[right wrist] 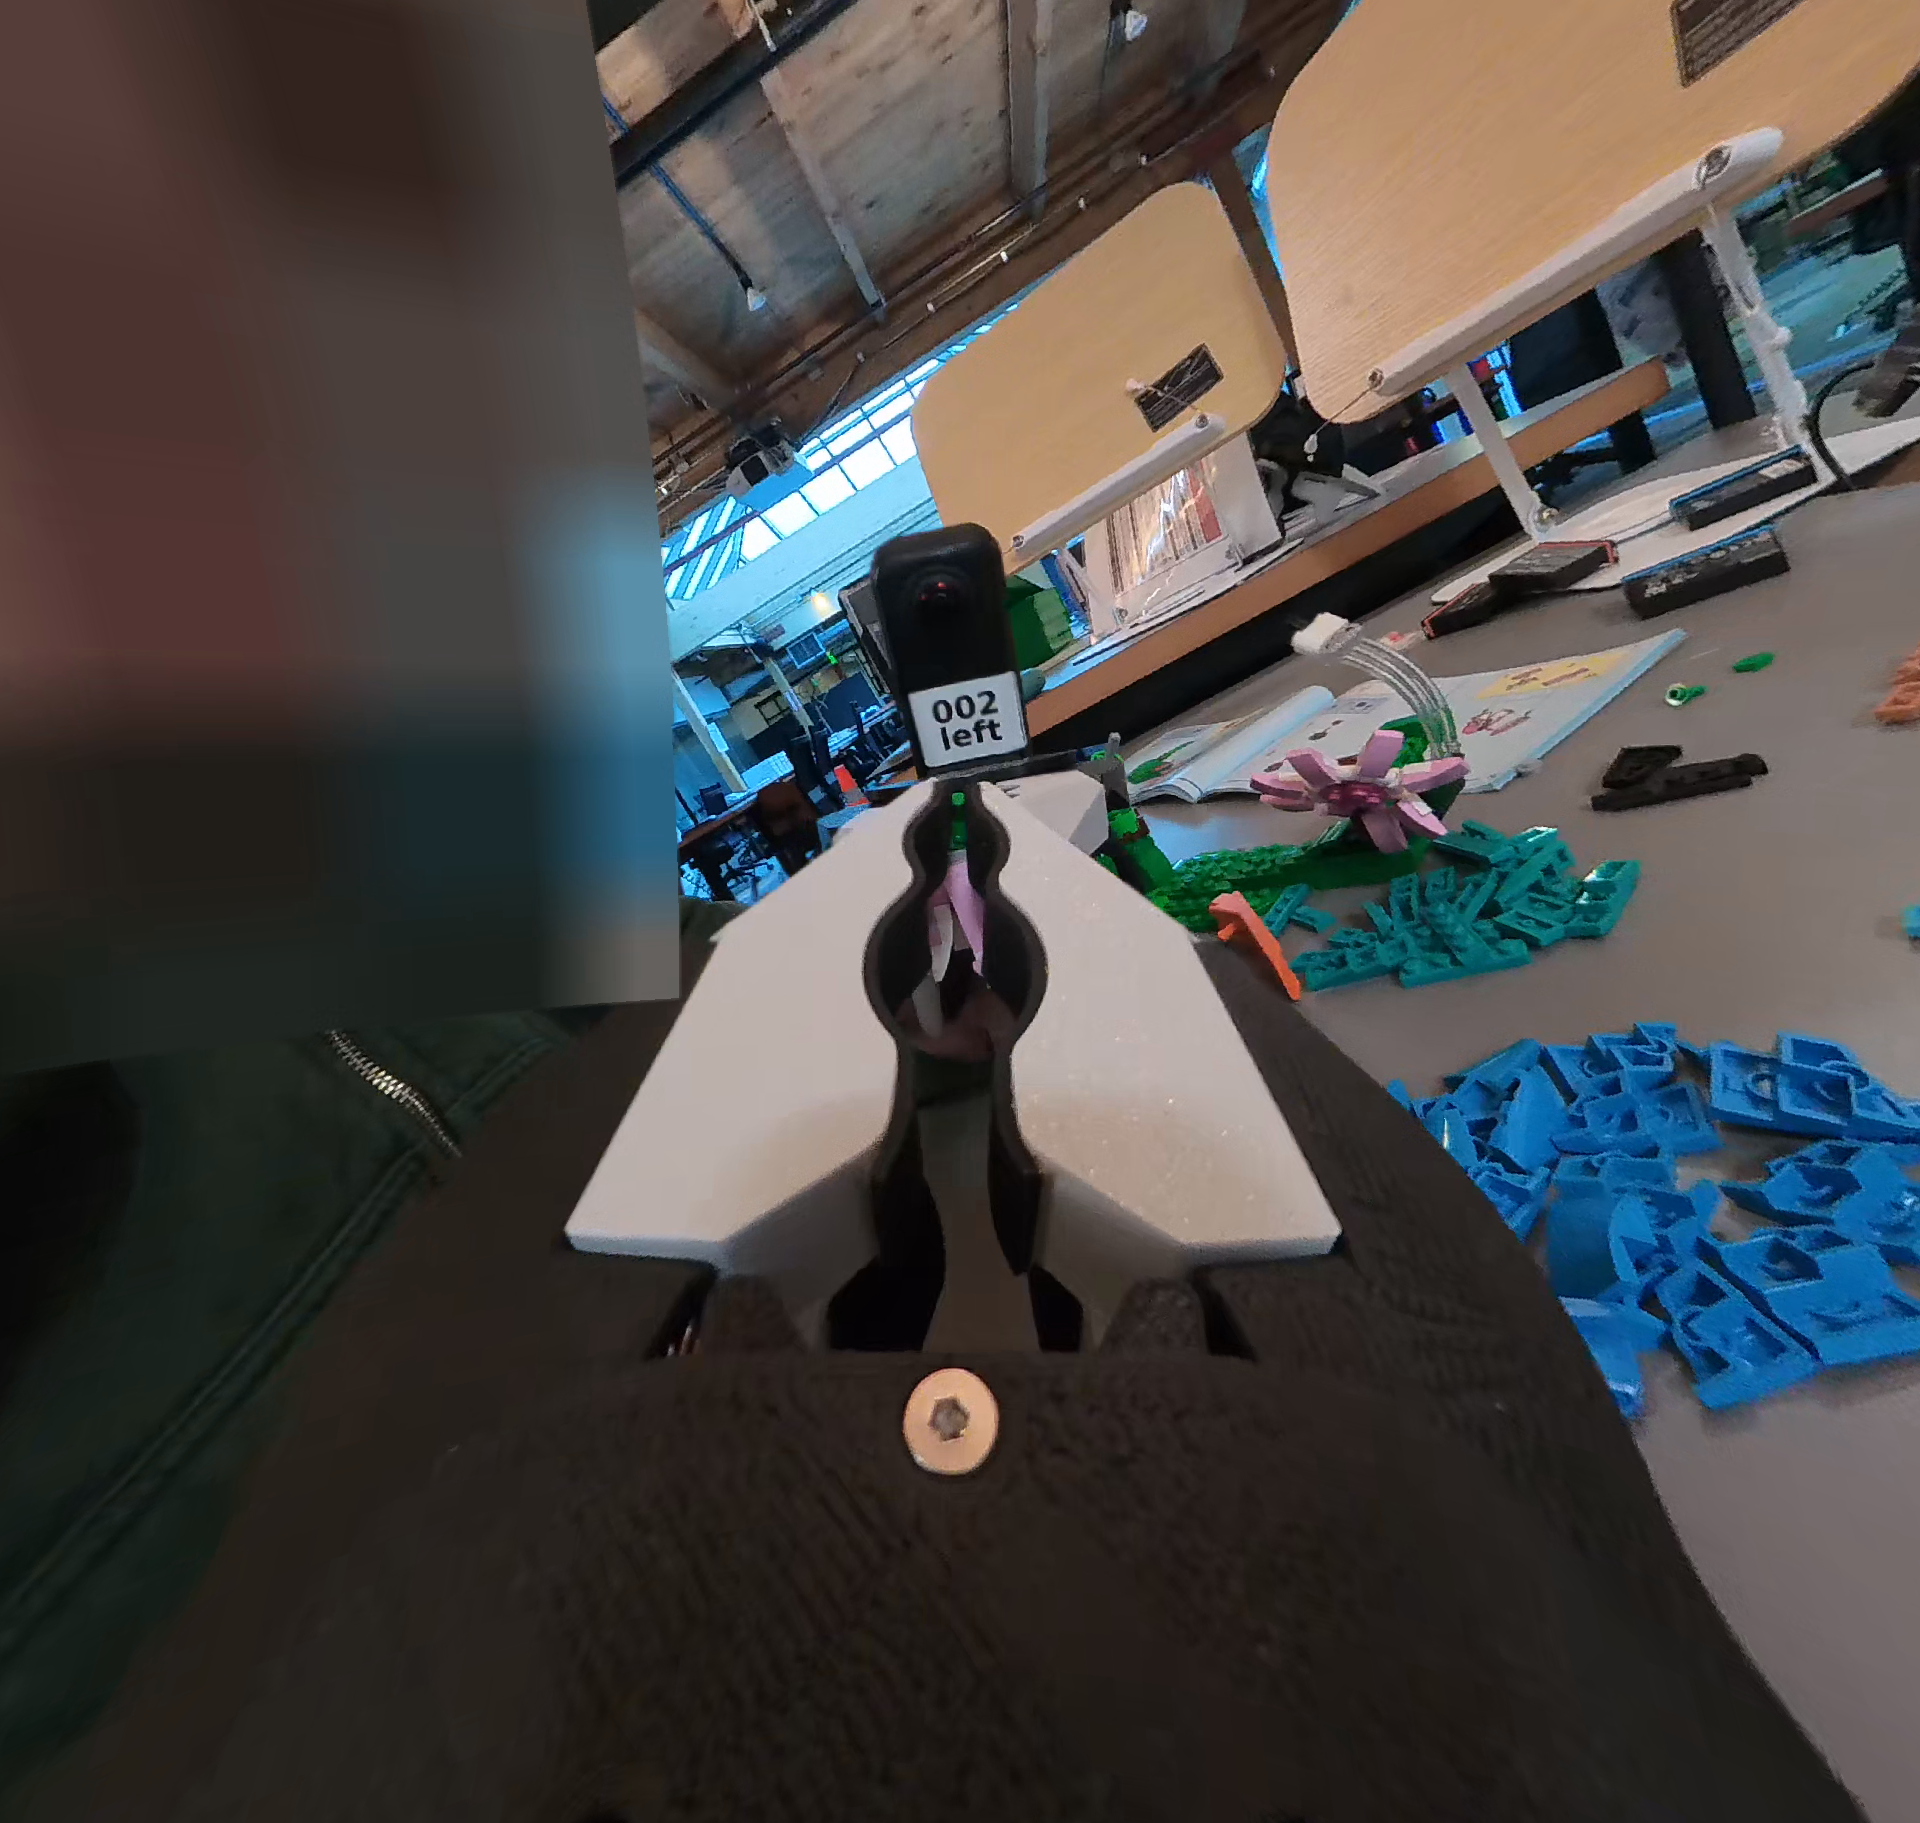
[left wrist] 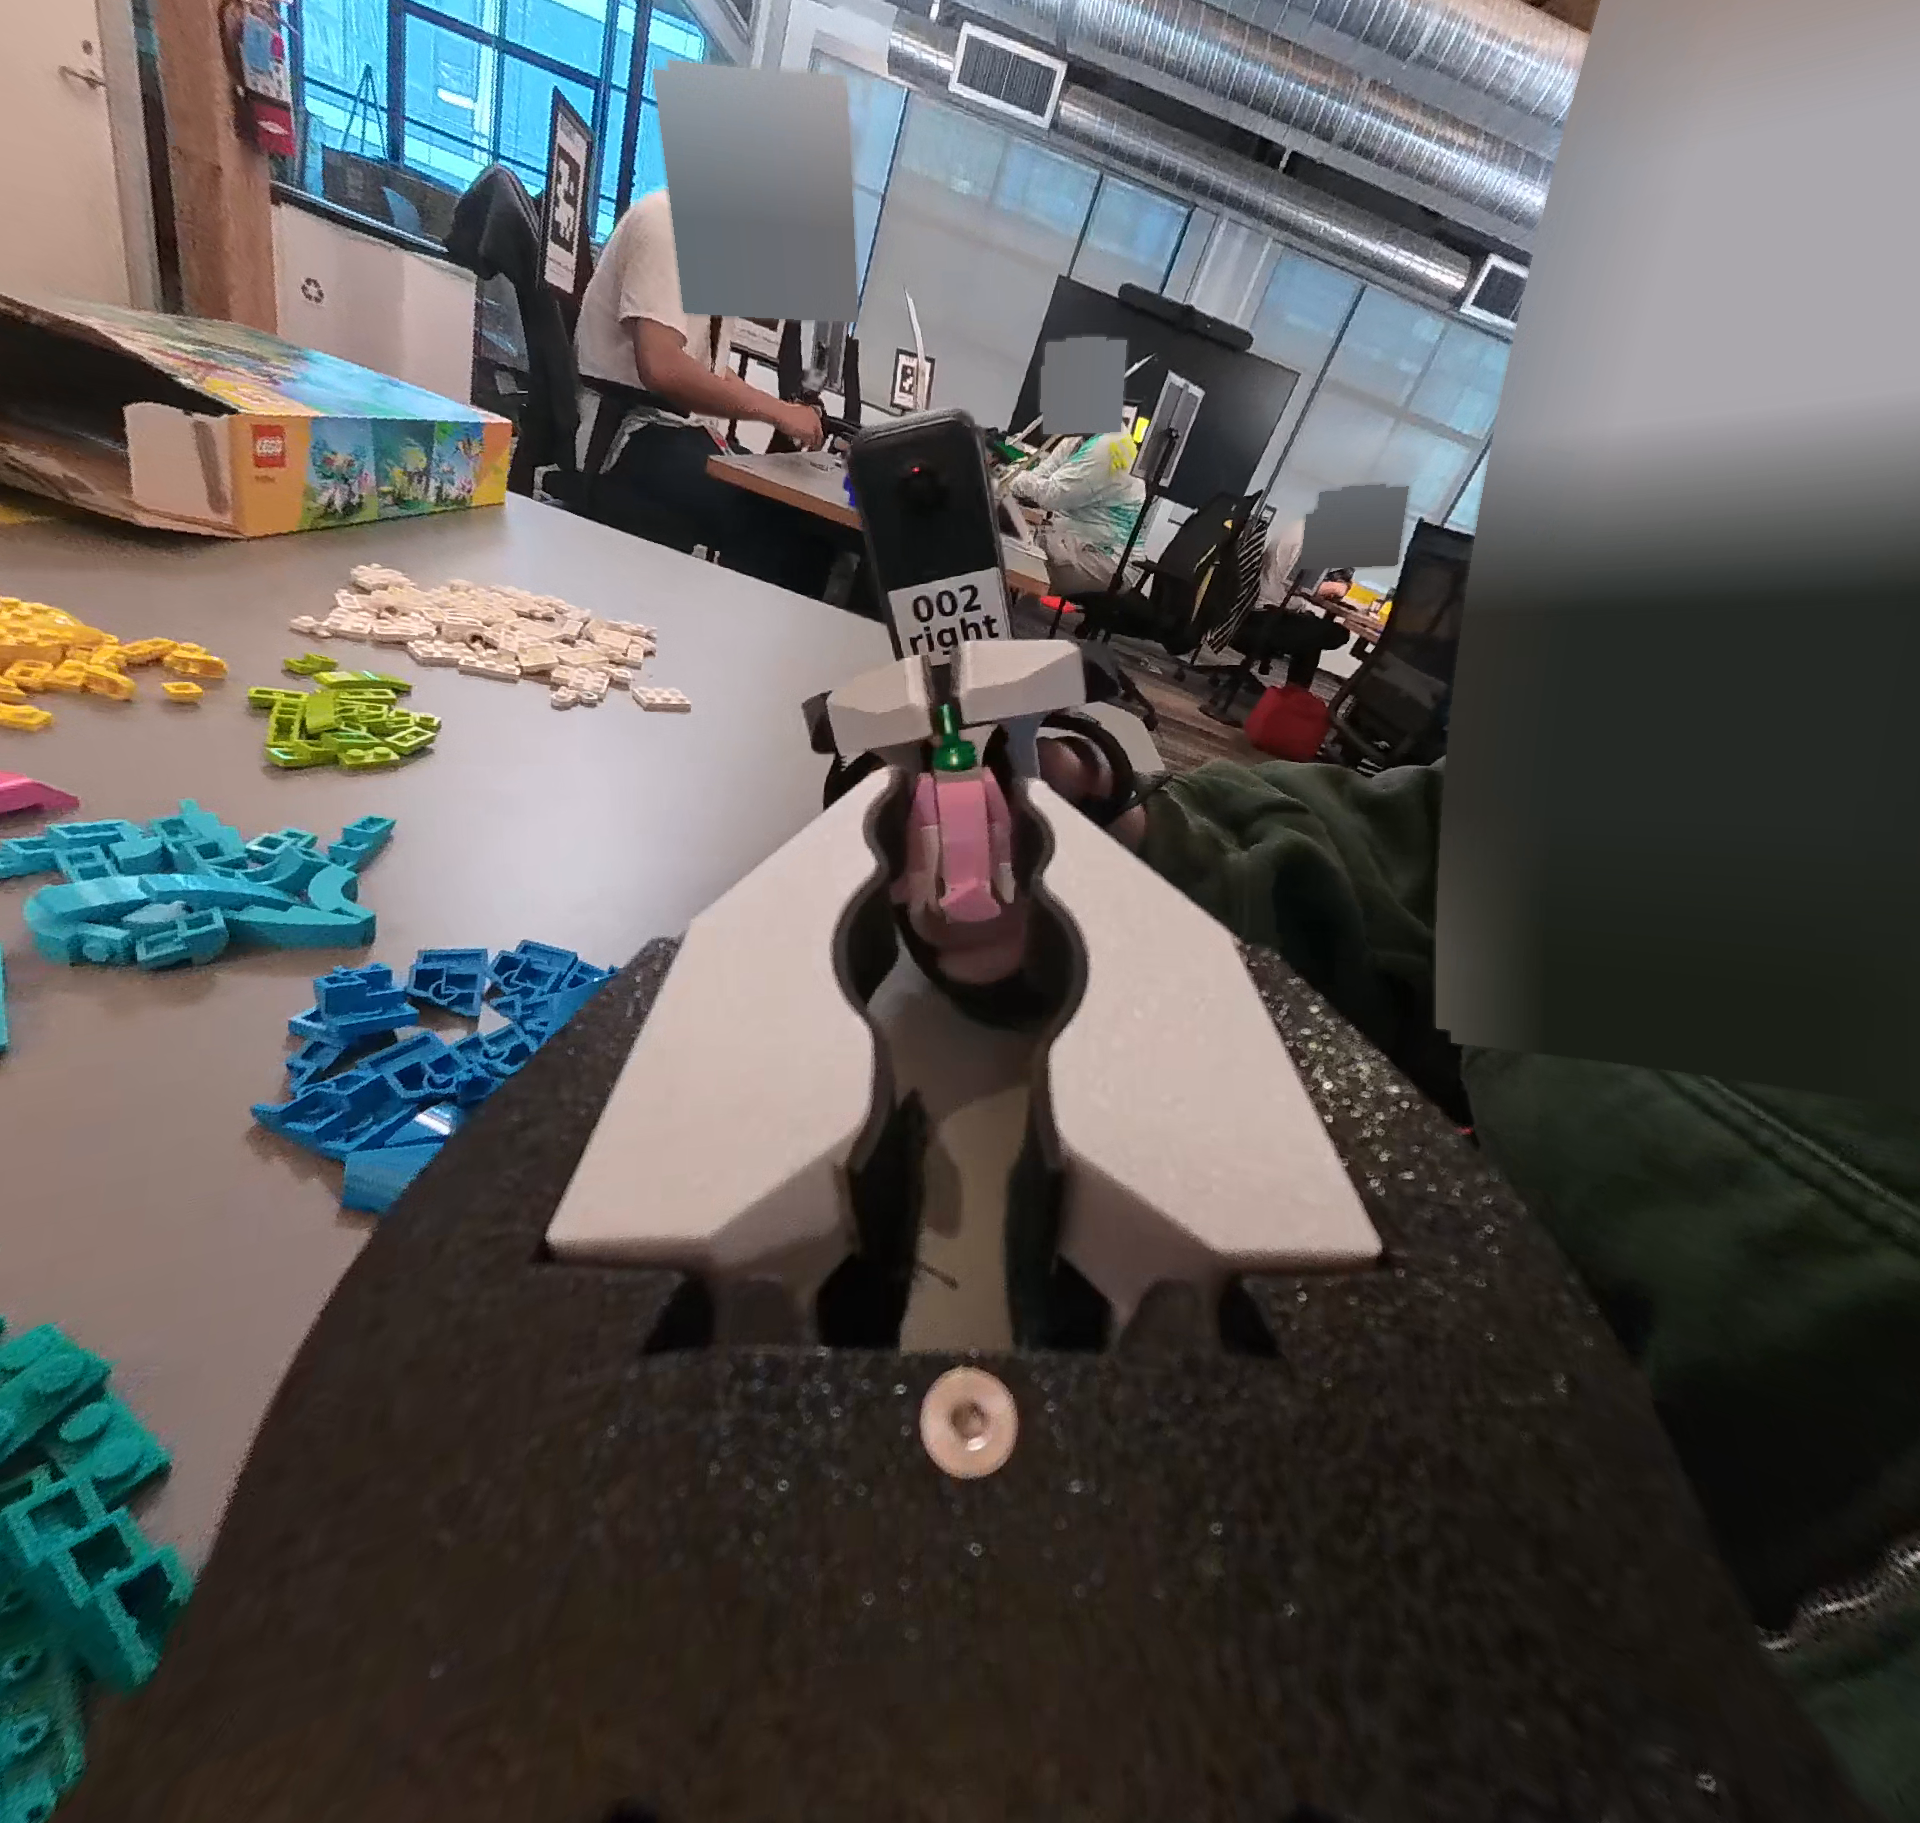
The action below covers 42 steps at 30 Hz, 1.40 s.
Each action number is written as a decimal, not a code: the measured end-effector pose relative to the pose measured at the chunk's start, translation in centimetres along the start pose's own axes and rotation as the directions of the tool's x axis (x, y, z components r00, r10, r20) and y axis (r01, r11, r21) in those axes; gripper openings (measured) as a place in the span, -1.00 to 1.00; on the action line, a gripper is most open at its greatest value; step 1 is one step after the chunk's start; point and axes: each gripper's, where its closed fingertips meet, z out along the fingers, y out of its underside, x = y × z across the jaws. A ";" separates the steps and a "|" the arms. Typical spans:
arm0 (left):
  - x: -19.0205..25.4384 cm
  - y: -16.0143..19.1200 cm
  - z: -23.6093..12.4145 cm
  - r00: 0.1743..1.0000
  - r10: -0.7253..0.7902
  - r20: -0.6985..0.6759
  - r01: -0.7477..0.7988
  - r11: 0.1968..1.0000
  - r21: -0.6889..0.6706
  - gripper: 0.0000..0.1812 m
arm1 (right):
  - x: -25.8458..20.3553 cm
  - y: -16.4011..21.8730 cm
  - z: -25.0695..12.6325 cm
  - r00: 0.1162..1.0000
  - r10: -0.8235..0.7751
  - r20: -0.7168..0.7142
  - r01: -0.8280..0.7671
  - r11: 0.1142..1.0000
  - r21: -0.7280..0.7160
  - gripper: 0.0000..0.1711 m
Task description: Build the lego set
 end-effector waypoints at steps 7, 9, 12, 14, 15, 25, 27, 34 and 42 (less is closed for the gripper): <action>0.3 0.0 0.0 1.000 0.000 -0.019 0.000 1.000 0.003 -0.82 | -0.4 0.1 -0.2 0.995 -0.101 0.019 0.101 0.995 -0.017 -0.99; 0.5 0.0 0.0 1.000 0.002 -0.025 -0.002 1.000 0.007 -0.82 | -0.6 0.1 -0.2 0.990 -0.139 0.020 0.139 0.990 -0.016 -0.99; 0.6 -0.4 -0.1 0.999 -0.005 -0.039 0.006 1.000 0.030 -0.82 | -0.7 0.0 -0.3 0.983 -0.181 0.021 0.182 0.983 -0.005 -0.99; 0.6 -1.1 -0.5 0.998 -0.025 -0.051 0.029 0.997 0.078 -0.83 | -0.7 0.3 -0.3 0.976 -0.216 0.017 0.217 0.976 -0.024 -0.99; 0.4 -1.6 -0.9 0.998 -0.035 -0.052 0.040 0.994 0.106 -0.95 | -0.6 0.7 -0.2 0.972 -0.235 0.006 0.235 0.971 -0.045 -0.99; -0.3 -2.2 -1.5 0.997 -0.060 -0.041 0.065 0.989 0.133 -0.94 | -0.2 0.4 0.0 0.967 -0.253 -0.039 0.252 0.967 -0.038 -0.99; -0.3 -2.5 -1.6 0.997 -0.060 -0.043 0.066 0.987 0.148 -0.94 | -0.3 -0.1 0.0 0.974 -0.226 -0.034 0.226 0.974 -0.004 -0.99; -0.1 -3.8 -2.2 0.992 -0.083 -0.096 0.104 0.967 0.231 -0.94 | 0.6 -1.5 -0.1 0.980 -0.178 -0.093 0.184 0.981 0.061 -0.99; 0.2 2.3 -0.6 0.988 0.143 0.062 -0.123 0.959 -0.256 -0.94 | 5.7 -1.6 -5.0 0.869 -0.338 -0.360 0.281 0.938 -0.204 -1.00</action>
